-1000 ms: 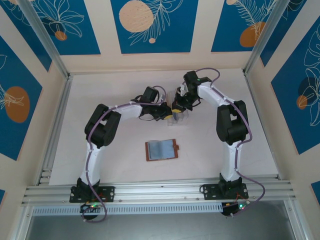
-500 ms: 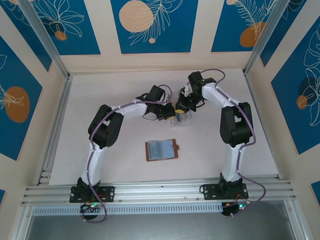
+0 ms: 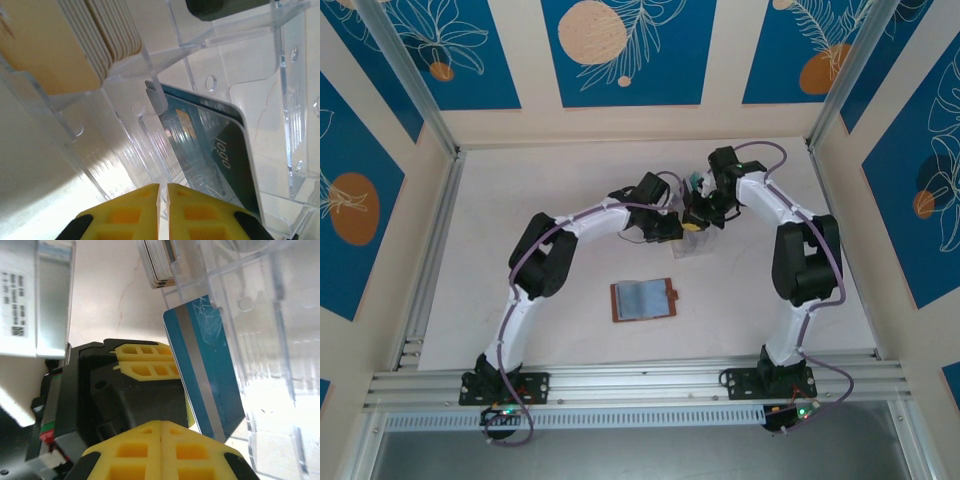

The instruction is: Put the credit cards into the card holder

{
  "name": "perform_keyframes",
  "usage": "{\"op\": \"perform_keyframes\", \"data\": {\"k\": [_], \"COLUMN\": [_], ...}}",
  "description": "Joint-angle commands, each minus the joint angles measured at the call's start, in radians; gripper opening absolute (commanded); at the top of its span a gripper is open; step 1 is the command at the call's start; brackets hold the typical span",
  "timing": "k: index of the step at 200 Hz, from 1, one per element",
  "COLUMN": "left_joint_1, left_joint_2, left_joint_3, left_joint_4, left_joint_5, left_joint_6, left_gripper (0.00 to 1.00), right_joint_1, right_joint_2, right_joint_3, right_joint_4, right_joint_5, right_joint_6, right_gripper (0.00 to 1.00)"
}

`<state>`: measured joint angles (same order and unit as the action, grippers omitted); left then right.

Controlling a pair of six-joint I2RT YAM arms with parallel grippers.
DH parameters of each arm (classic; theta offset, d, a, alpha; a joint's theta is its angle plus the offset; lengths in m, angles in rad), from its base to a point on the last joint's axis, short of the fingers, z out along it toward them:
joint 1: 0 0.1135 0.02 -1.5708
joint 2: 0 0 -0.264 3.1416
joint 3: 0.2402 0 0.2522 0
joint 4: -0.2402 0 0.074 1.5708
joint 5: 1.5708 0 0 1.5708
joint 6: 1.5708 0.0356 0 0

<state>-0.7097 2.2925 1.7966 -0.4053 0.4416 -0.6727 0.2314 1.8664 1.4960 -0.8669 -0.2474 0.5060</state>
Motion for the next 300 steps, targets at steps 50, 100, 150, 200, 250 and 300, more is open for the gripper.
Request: {"op": "perform_keyframes", "data": {"k": [50, 100, 150, 200, 250, 300], "left_joint_1": [0.005, 0.041, 0.045, 0.035, 0.009, -0.022], "left_joint_2": [-0.007, -0.024, -0.013, -0.019, -0.018, -0.001], "left_joint_3": [-0.059, -0.153, -0.177, -0.168, -0.122, -0.040], "left_joint_4": [0.047, 0.176, 0.257, 0.318, 0.300, 0.125], "left_joint_5": [0.048, 0.143, 0.177, 0.197, 0.182, 0.091], "left_joint_6": [-0.052, -0.143, -0.194, -0.232, -0.230, -0.104], "left_gripper": [0.11, 0.11, 0.11, 0.12, 0.11, 0.12], "right_joint_1": [0.040, 0.064, 0.072, 0.071, 0.049, 0.043], "right_joint_2": [0.039, 0.106, 0.127, 0.120, 0.092, 0.057], "right_joint_3": [0.057, 0.067, 0.045, 0.037, 0.024, 0.030], "right_joint_4": [-0.088, -0.085, -0.066, -0.041, -0.029, -0.033], "right_joint_5": [0.056, 0.079, 0.070, 0.045, 0.011, -0.006], "right_joint_6": [-0.078, -0.068, -0.058, -0.043, -0.038, -0.032], "right_gripper": [0.25, 0.31, 0.37, 0.29, 0.19, 0.19]}}
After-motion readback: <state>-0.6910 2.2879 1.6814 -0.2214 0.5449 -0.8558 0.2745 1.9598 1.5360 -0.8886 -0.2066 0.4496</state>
